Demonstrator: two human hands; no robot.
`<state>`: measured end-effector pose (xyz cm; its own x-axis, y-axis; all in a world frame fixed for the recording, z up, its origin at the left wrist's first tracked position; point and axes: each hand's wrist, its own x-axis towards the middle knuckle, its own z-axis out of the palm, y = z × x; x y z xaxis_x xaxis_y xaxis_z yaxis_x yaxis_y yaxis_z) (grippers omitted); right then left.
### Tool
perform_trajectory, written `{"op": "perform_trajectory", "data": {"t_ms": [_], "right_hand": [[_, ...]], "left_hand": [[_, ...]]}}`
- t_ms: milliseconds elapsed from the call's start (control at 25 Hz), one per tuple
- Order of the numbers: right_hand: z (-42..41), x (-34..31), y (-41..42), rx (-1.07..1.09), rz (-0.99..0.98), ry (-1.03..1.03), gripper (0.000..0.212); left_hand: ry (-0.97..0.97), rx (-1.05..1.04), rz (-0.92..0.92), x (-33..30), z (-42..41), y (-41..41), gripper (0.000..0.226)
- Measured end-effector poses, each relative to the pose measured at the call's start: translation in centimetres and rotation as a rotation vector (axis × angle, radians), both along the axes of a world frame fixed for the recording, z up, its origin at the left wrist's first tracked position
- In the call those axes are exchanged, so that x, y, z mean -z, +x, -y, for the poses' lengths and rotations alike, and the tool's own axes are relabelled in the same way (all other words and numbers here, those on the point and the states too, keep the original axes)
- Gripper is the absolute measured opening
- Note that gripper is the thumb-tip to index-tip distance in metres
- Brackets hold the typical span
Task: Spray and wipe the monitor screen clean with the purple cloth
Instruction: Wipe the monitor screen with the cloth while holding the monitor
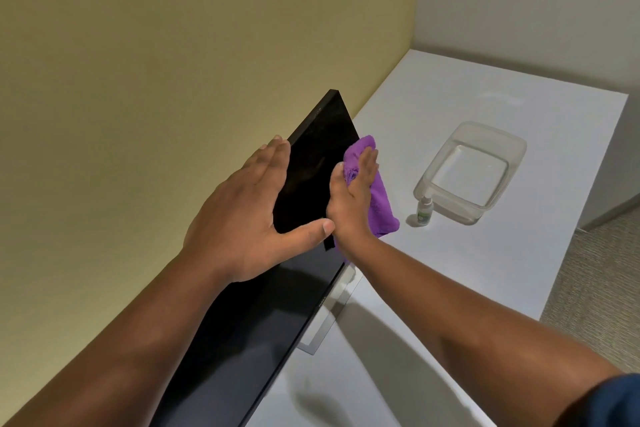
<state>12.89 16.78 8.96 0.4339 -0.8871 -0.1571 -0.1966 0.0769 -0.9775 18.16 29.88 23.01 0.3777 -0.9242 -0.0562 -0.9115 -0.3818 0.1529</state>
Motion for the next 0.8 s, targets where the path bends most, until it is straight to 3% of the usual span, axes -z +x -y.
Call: {"op": "perform_trajectory", "data": {"t_ms": [240, 320, 440, 560, 680, 800], "right_hand": [[-6.1, 1.9, -3.2, -0.234, 0.069, -0.330, 0.092], [-5.0, 1.5, -2.7, -0.190, 0.021, -0.324, 0.093], [-1.6, -1.1, -0.6, -0.040, -0.058, -0.166, 0.076], [1.6, -3.9, 0.7, 0.007, 0.064, -0.064, 0.072], [-0.8, -4.2, 0.0, -0.106, 0.157, -0.242, 0.074], [-2.8, -1.4, -2.2, -0.210, 0.088, -0.310, 0.073]], "left_hand": [[-0.004, 0.004, 0.010, 0.1, 0.0, 0.0, 0.117], [-0.001, 0.004, 0.009, 0.1, 0.1, 0.1, 0.118], [0.005, -0.005, -0.004, 0.0, 0.2, -0.1, 0.122], [-0.006, -0.003, -0.003, -0.1, 0.2, -0.3, 0.123], [-0.001, 0.004, 0.017, 0.0, 0.1, -0.1, 0.121], [0.001, 0.005, 0.012, -0.1, 0.2, -0.2, 0.119]]}}
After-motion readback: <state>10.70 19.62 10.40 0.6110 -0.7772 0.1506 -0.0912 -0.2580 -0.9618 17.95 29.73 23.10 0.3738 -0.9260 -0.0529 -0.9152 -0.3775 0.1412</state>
